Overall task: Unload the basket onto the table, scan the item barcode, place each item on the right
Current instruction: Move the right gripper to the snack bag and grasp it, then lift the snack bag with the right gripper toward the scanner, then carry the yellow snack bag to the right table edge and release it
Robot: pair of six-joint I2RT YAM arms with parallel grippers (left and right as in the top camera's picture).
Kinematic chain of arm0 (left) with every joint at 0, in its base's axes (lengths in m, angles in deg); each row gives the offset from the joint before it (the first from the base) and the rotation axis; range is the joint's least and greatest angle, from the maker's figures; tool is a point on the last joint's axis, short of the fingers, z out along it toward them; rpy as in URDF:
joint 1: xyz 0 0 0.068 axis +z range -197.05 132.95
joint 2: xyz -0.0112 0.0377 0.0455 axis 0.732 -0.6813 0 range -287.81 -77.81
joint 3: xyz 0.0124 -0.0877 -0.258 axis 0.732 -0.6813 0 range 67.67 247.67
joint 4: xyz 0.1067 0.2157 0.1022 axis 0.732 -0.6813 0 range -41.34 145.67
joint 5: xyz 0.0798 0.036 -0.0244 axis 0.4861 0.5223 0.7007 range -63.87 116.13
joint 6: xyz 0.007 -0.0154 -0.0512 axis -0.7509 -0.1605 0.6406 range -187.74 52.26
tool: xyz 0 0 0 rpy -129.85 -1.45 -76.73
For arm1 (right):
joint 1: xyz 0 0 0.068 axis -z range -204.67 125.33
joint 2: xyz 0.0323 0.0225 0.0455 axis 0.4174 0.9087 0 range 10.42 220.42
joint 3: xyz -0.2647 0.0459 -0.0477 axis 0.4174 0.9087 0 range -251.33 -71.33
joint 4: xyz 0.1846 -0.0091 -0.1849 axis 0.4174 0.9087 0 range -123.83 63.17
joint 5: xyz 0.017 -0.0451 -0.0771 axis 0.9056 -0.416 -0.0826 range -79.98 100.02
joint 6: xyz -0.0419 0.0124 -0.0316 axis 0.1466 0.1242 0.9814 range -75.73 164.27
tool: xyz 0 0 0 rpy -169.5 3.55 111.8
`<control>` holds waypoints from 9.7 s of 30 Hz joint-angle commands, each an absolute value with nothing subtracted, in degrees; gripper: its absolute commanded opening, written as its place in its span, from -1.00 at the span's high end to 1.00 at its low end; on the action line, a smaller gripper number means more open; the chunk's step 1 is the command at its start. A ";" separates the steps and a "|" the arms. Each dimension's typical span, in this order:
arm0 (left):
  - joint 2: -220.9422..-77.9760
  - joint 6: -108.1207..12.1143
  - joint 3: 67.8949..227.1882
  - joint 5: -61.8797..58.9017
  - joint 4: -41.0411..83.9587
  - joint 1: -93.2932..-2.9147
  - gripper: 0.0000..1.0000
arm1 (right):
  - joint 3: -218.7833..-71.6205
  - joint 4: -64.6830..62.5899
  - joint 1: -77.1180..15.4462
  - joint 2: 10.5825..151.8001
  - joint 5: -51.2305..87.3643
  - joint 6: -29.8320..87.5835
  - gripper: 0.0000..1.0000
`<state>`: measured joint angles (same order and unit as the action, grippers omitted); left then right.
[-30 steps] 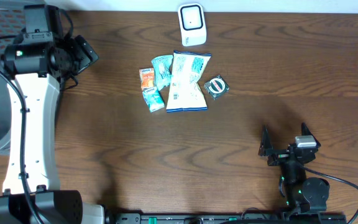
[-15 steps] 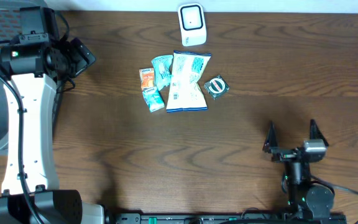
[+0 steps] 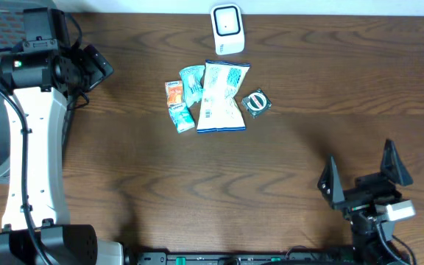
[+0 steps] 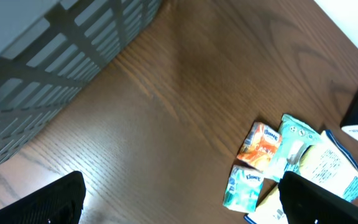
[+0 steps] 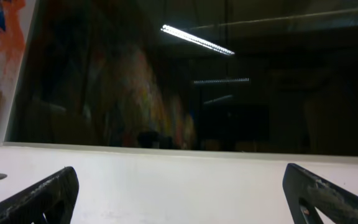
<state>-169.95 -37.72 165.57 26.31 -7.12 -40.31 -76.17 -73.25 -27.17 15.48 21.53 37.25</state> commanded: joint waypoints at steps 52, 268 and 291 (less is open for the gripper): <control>-169.58 -37.44 165.62 26.64 -7.27 -40.12 -0.96 | -162.44 -5.56 -41.01 132.72 39.08 20.46 -0.01; -169.58 -37.44 165.62 26.64 -7.27 -40.12 -0.96 | -172.14 -8.64 -32.20 129.48 18.06 34.56 0.98; -169.58 -37.44 165.62 26.64 -7.27 -40.12 -0.96 | -172.12 -55.15 -45.75 143.12 5.01 34.73 0.98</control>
<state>-169.95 -37.72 165.53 26.31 -7.10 -40.31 -171.22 -53.12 -45.97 145.33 5.97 35.28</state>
